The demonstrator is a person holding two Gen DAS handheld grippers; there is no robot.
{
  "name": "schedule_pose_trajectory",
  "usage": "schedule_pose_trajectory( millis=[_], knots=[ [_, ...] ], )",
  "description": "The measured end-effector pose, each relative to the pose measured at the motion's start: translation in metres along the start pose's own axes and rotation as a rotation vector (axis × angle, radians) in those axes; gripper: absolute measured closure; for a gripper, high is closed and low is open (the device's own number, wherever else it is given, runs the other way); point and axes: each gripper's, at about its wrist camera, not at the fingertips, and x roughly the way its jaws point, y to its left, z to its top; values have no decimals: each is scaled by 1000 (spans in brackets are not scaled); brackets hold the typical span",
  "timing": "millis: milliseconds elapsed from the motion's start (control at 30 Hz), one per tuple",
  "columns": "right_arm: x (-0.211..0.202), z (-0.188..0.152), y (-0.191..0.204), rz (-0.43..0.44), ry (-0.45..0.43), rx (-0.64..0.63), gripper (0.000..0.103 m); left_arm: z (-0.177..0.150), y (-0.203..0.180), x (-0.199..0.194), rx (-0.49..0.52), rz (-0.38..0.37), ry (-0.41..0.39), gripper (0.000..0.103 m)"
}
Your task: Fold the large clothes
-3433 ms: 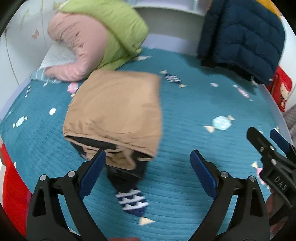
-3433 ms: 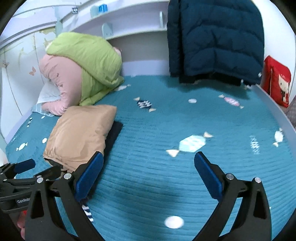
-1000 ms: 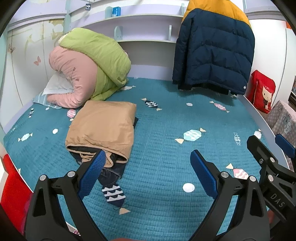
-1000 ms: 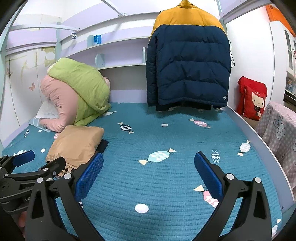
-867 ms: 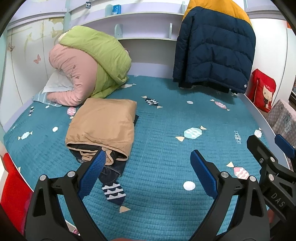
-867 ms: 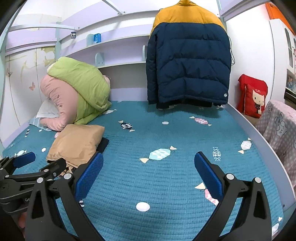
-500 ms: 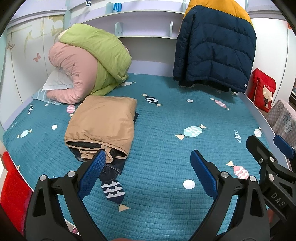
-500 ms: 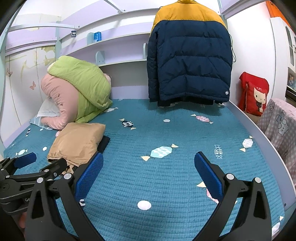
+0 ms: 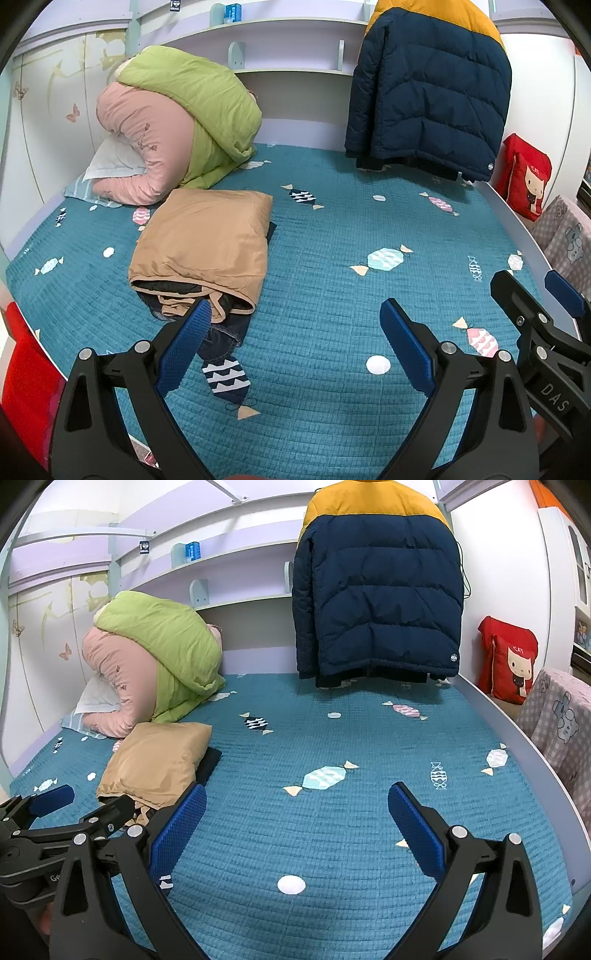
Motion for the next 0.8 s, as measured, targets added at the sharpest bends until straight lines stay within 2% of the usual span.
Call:
schedule_pose_trajectory(
  millis=[800],
  knots=[
    [4,0,-3,-17,10,7,8,9,-5,13,30,-11,6,10]
  ],
)
